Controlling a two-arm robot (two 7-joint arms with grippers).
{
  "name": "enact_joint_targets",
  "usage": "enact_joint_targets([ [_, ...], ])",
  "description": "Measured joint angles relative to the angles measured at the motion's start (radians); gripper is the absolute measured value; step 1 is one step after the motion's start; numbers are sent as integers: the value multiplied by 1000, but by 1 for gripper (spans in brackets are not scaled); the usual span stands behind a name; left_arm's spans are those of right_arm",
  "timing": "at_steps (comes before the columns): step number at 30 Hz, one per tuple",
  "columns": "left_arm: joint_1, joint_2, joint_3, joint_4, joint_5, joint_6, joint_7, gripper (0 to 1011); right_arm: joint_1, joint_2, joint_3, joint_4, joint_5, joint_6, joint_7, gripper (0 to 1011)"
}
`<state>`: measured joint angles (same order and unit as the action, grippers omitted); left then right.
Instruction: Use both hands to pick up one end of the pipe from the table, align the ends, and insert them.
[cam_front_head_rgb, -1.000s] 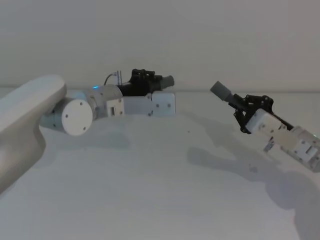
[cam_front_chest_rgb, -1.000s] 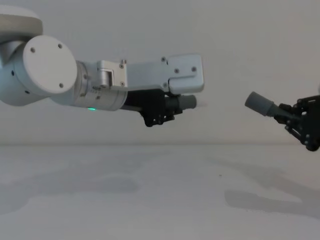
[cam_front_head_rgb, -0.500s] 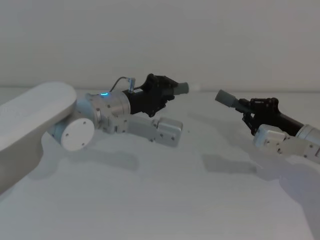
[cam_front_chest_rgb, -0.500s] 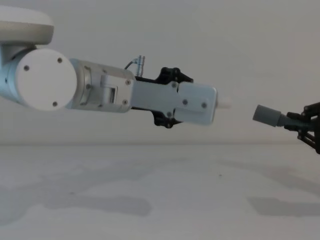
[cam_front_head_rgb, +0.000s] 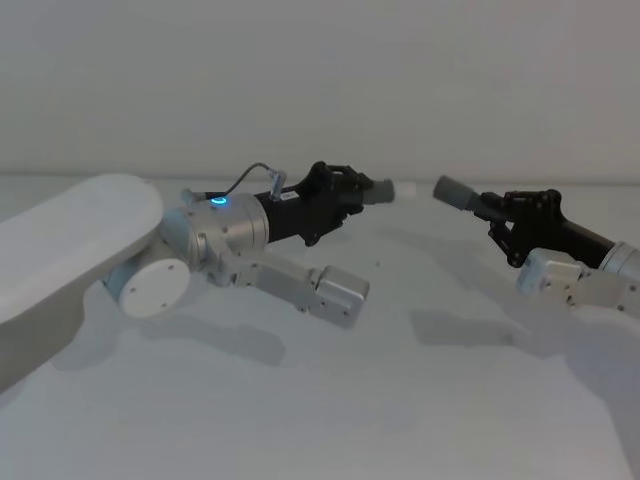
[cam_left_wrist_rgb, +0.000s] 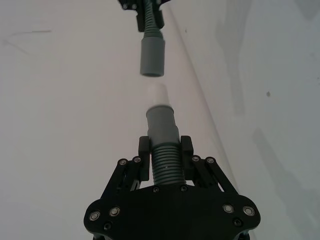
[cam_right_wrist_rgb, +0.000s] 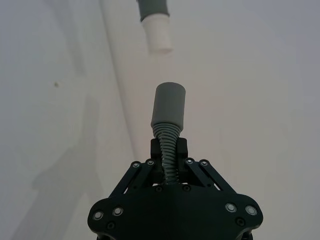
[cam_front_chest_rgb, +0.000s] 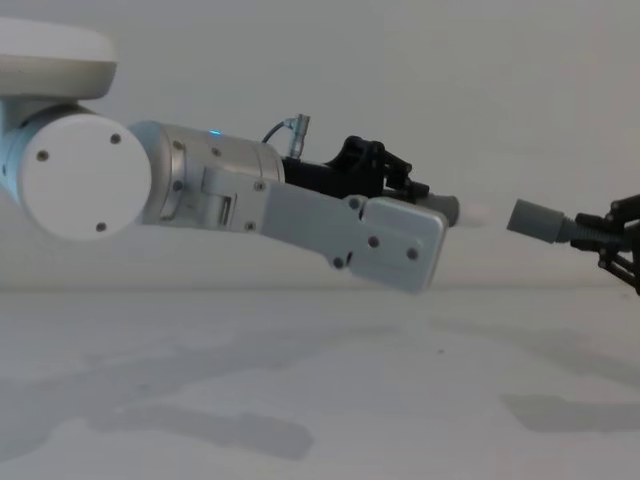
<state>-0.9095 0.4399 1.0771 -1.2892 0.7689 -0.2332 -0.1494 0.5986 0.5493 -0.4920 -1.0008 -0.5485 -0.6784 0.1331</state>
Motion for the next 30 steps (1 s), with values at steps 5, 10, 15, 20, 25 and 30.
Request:
enact_joint_targets([
  [5, 0, 4, 6, -7, 14, -6, 6, 342, 15, 2, -1, 19, 3, -51, 3, 142],
  [10, -1, 7, 10, -12, 26, -10, 11, 342, 35, 11, -7, 42, -17, -117, -4, 142],
  [15, -1, 9, 13, -15, 33, -12, 15, 342, 57, 18, -15, 68, -64, -182, -28, 142],
  [20, -2, 10, 15, -17, 37, -14, 16, 342, 76, 21, -23, 93, -114, -224, -56, 142],
  [25, -2, 10, 17, -18, 41, -15, 18, 342, 97, 21, -32, 117, -171, -258, -96, 142],
  [30, -2, 11, 18, -19, 43, -15, 19, 342, 109, 18, -39, 130, -205, -276, -121, 144],
])
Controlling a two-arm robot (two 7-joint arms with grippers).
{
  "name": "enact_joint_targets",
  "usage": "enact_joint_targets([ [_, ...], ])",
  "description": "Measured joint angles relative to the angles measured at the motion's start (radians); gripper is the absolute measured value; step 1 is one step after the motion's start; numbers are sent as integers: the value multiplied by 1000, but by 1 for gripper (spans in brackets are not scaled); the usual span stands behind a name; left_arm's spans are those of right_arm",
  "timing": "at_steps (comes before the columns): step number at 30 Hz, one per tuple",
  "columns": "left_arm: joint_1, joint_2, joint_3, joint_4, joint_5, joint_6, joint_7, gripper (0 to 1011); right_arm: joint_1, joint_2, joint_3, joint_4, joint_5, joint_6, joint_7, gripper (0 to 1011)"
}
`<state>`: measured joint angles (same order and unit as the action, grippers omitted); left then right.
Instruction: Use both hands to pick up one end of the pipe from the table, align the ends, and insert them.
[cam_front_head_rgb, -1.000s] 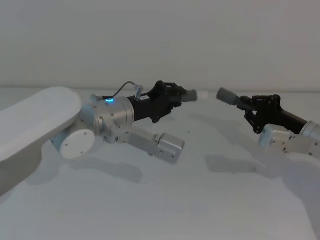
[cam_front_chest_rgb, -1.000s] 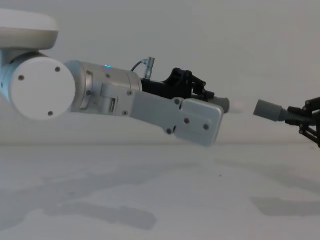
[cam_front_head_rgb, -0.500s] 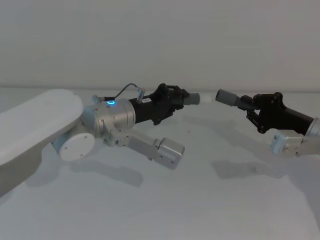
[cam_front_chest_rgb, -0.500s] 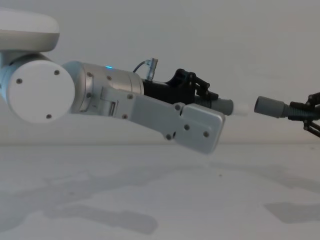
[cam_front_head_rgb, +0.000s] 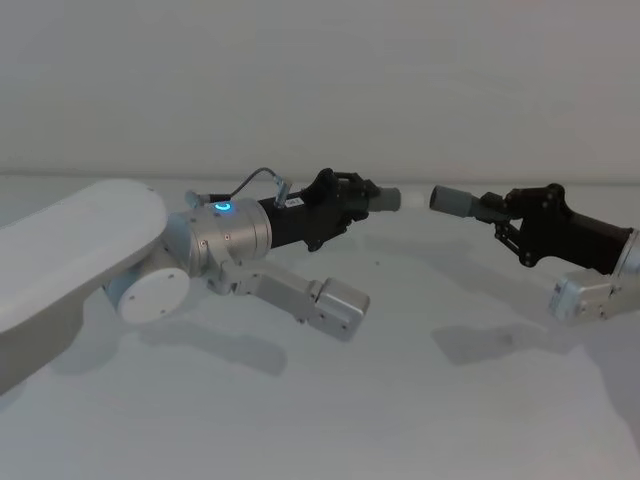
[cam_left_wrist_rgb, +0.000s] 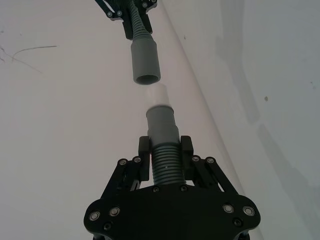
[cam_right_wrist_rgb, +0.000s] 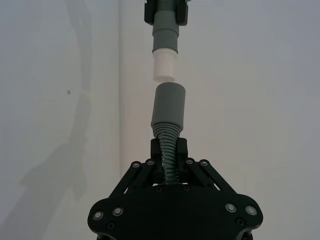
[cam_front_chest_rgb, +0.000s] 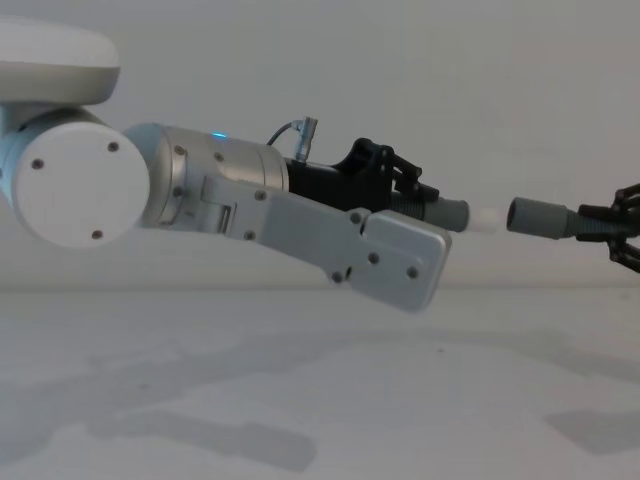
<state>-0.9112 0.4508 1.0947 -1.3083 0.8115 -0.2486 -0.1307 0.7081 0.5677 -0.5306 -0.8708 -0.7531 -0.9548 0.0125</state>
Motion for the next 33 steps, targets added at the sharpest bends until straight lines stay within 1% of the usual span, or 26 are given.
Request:
enact_joint_targets([
  [4, 0, 0, 0, 0, 1, 0, 0, 342, 10, -5, -6, 8, -16, -10, -8, 142],
  [8, 0, 1, 1, -1, 2, -1, 1, 342, 18, -8, -12, 12, -23, -16, -10, 142],
  [21, 0, 3, 1, -1, 3, -1, 1, 342, 35, -17, -29, 23, -19, -20, 11, 142],
  [33, 0, 2, 1, -2, 4, -1, 2, 342, 42, -23, -39, 25, -20, -10, 13, 142],
])
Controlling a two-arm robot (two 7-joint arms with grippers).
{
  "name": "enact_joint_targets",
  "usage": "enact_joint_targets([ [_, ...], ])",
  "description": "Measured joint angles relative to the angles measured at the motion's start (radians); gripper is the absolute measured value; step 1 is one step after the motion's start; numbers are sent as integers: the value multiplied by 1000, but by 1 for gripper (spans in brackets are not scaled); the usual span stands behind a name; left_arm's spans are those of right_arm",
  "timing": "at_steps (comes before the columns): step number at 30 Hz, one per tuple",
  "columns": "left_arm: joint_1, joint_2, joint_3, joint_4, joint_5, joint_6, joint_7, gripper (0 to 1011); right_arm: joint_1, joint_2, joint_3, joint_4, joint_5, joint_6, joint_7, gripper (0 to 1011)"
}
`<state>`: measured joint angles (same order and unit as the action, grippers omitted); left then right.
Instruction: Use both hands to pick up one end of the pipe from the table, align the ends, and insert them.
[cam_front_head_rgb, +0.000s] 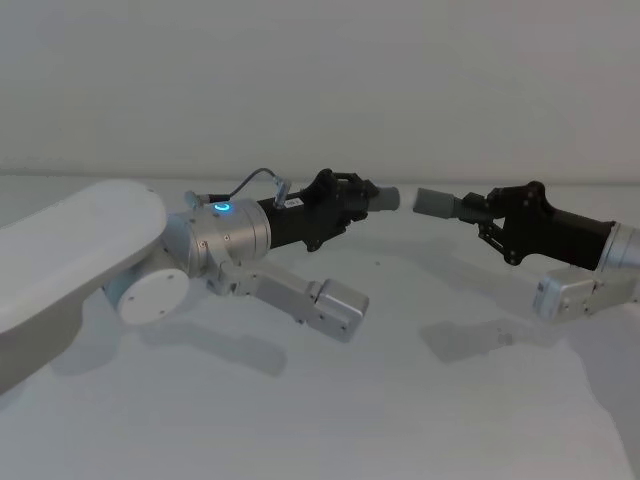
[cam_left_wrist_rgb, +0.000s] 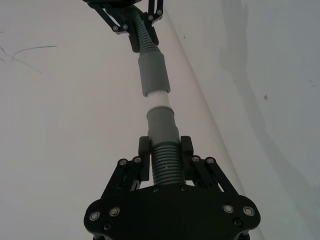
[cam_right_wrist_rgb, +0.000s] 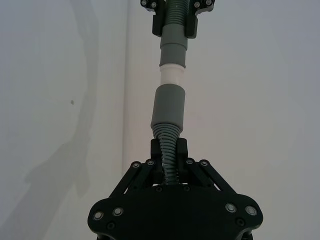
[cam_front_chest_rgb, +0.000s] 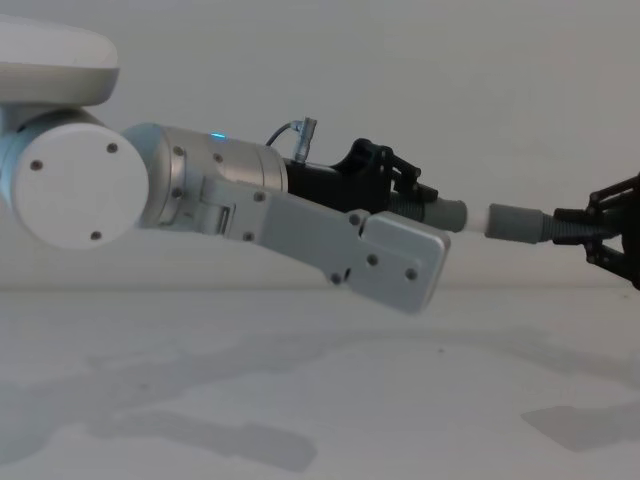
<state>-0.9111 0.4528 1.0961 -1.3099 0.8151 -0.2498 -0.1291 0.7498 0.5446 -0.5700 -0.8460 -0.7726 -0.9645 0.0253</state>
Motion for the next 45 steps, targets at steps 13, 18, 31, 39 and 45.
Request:
enact_joint_targets([
  [13, 0, -1, 0, 0, 0, 0, 0, 342, -2, -9, 0, -10, 28, 36, 11, 142],
  [18, 0, -1, 0, 0, 0, 0, 0, 342, -3, -11, 1, -12, 35, 43, 13, 142],
  [31, 0, -1, 0, 0, 0, 0, 0, 342, -4, -13, 1, -16, 45, 52, 18, 142],
  [39, 0, -1, 0, 0, 0, 0, 0, 342, -4, -14, 1, -16, 47, 54, 18, 142],
  [45, 0, -1, 0, 0, 0, 0, 0, 342, -4, -14, 1, -17, 48, 56, 19, 142],
])
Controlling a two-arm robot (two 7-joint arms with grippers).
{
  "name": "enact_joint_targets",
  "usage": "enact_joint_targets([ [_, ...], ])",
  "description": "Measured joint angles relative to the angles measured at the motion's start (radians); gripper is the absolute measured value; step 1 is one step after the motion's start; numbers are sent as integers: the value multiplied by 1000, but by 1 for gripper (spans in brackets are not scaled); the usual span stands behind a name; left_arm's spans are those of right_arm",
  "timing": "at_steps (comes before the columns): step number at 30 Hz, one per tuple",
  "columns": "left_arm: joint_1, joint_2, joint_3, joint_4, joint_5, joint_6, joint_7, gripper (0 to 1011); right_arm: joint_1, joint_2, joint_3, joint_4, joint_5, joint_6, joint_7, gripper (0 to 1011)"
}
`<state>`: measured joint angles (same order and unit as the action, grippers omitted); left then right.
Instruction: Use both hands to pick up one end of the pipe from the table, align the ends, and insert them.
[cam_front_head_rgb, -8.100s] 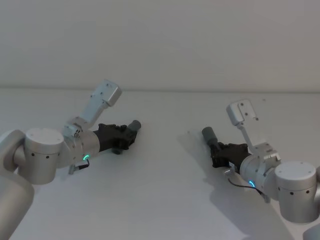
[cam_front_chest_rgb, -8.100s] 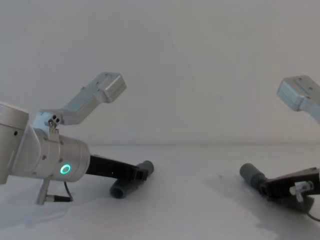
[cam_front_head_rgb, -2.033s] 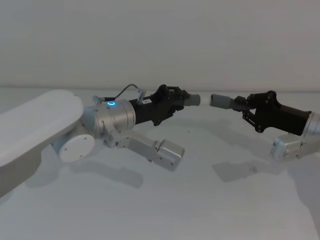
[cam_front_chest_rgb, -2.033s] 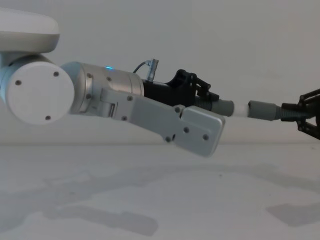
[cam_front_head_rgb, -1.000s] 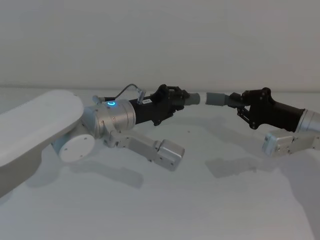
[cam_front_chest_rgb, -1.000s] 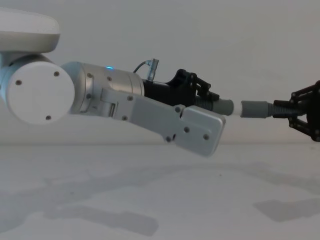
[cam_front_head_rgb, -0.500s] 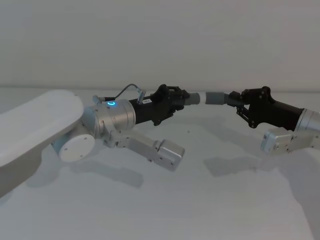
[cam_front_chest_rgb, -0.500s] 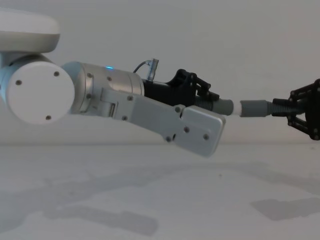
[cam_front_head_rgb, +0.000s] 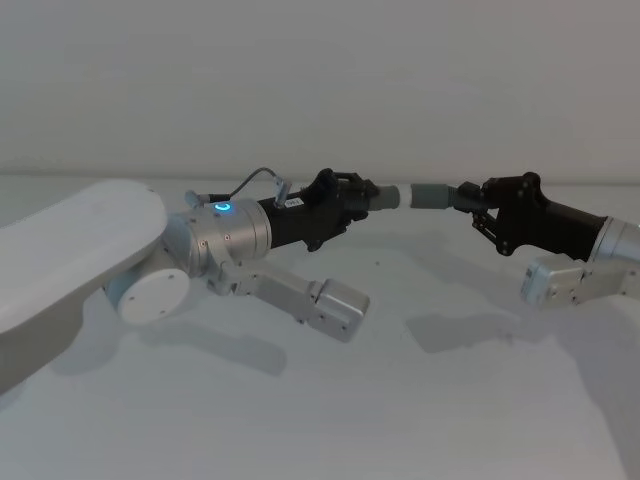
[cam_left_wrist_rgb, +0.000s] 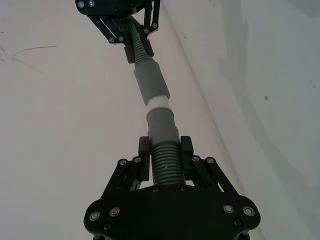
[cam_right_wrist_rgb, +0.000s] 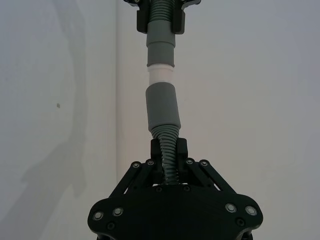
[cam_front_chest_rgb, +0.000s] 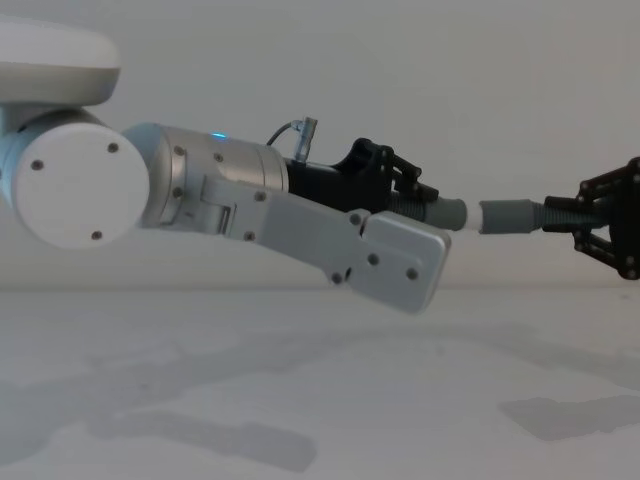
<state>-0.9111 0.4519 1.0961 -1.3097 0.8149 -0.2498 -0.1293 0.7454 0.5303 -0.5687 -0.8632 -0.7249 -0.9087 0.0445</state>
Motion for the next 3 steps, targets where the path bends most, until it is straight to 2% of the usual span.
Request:
enact_joint_targets([
  [3, 0, 0, 0, 0, 0, 0, 0, 342, 0, 0, 0, 0, 1, 0, 0, 142],
])
